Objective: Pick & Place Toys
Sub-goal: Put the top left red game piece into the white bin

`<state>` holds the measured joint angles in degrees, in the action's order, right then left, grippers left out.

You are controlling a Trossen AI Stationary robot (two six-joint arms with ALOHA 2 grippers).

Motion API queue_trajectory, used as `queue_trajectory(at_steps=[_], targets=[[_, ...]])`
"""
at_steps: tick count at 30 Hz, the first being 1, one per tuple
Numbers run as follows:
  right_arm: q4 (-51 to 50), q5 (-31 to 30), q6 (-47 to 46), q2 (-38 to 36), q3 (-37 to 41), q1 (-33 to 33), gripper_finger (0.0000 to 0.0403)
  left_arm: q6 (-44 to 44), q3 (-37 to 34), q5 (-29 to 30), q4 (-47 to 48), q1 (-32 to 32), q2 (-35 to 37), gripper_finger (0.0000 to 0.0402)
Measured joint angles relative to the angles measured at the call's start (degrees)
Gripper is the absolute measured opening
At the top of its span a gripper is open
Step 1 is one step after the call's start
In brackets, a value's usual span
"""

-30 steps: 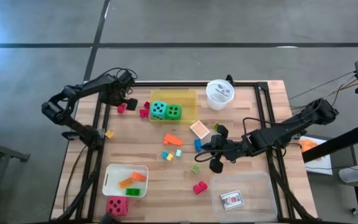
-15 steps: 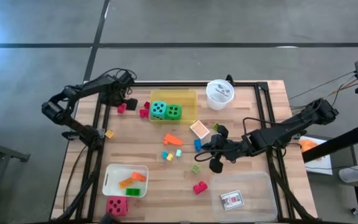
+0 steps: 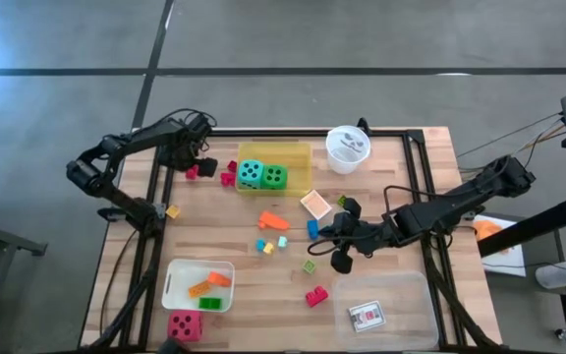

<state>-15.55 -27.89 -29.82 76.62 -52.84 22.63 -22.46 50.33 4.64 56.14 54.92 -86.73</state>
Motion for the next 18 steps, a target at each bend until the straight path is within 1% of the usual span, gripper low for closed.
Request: queue_trajectory(at_steps=[5,7,18], targets=[[0.0,0.1,-0.1,0.0,0.0,0.0,0.0009,0.5,0.0,0.0,-0.4,0.0,-2.9,0.0304],[0.0,1.2,-0.2,0.0,0.0,0.0,0.0008,1.1,0.0,0.1,-0.3,0.0,-3.6,0.0304],[0.0,1.5,-0.1,0.0,0.0,0.1,0.0009,1.3,0.1,0.9,-1.3,-0.1,-3.8,0.0304]])
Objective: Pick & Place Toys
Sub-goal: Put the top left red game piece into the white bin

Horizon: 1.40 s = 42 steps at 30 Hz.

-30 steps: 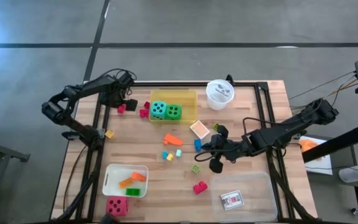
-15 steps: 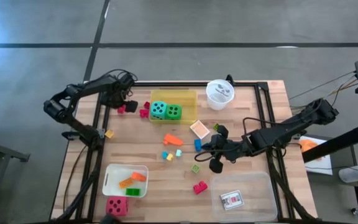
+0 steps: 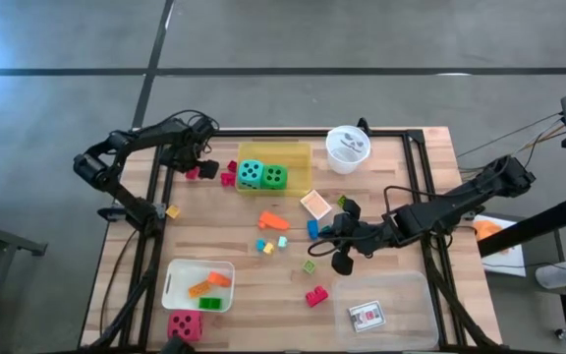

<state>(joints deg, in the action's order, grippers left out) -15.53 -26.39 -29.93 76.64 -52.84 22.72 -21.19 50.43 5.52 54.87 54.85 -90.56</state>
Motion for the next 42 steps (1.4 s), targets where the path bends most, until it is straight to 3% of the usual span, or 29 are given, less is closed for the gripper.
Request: queue_trajectory(at_steps=[15,30,42], targets=[[0.0,0.0,-0.1,0.0,0.0,0.0,0.0009,0.3,-0.1,1.1,-1.4,0.0,0.0,0.0302],[0.9,1.2,-0.1,0.0,0.0,0.0,0.0009,0.2,-0.1,1.1,-1.5,0.0,0.0,0.0187],[0.9,1.4,-0.1,0.0,0.0,0.0,0.0008,-2.2,-0.1,1.5,-2.9,0.0,0.0,0.0177]])
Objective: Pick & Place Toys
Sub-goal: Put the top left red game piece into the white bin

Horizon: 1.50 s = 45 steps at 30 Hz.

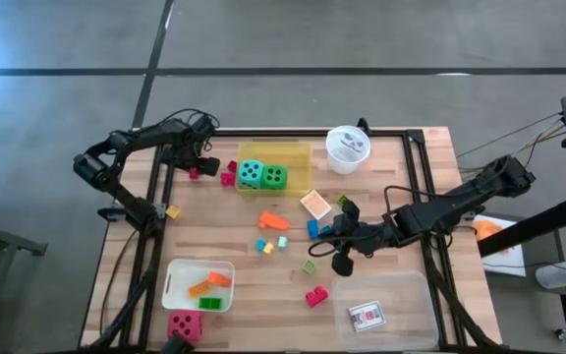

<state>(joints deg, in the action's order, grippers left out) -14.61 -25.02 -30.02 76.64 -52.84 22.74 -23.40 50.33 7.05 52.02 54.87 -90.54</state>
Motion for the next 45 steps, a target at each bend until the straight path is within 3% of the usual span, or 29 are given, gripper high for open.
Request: queue_trajectory(at_steps=[16,24,45], targets=[[0.0,0.0,0.0,0.0,0.0,0.0,0.0009,0.3,0.0,0.0,0.1,0.0,0.0,0.0172],[0.3,1.0,0.0,0.0,0.0,0.0,0.0009,0.3,0.0,0.1,0.2,0.0,0.1,0.0085],[0.4,1.5,0.0,0.0,0.0,0.0,0.0009,2.2,0.0,-1.9,0.1,0.0,0.1,0.0087]])
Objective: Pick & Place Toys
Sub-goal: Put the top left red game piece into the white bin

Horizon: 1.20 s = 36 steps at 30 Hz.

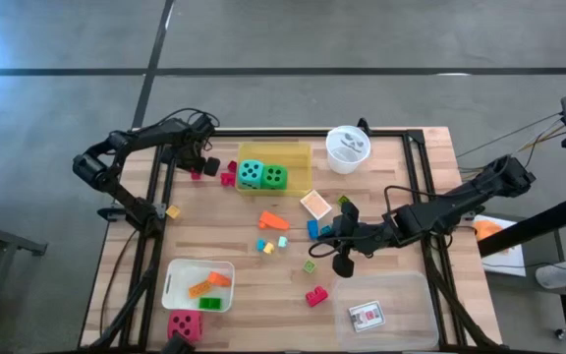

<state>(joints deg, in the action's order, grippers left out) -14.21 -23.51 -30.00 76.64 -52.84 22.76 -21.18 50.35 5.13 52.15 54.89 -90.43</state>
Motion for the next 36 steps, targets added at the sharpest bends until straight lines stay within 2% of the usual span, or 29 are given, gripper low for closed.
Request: queue_trajectory(at_steps=[18,29,36], targets=[[-0.1,0.0,0.2,0.0,0.0,0.0,0.0009,1.9,-0.1,-2.0,2.6,-1.3,1.4,0.0087],[-0.1,0.0,0.2,0.0,0.0,0.0,0.0008,1.7,-0.1,-1.3,3.8,-3.9,7.1,0.0087],[-0.1,0.0,0.2,0.0,0.0,0.0,0.0009,1.7,-0.1,-1.1,8.1,-5.9,10.8,0.0087]])
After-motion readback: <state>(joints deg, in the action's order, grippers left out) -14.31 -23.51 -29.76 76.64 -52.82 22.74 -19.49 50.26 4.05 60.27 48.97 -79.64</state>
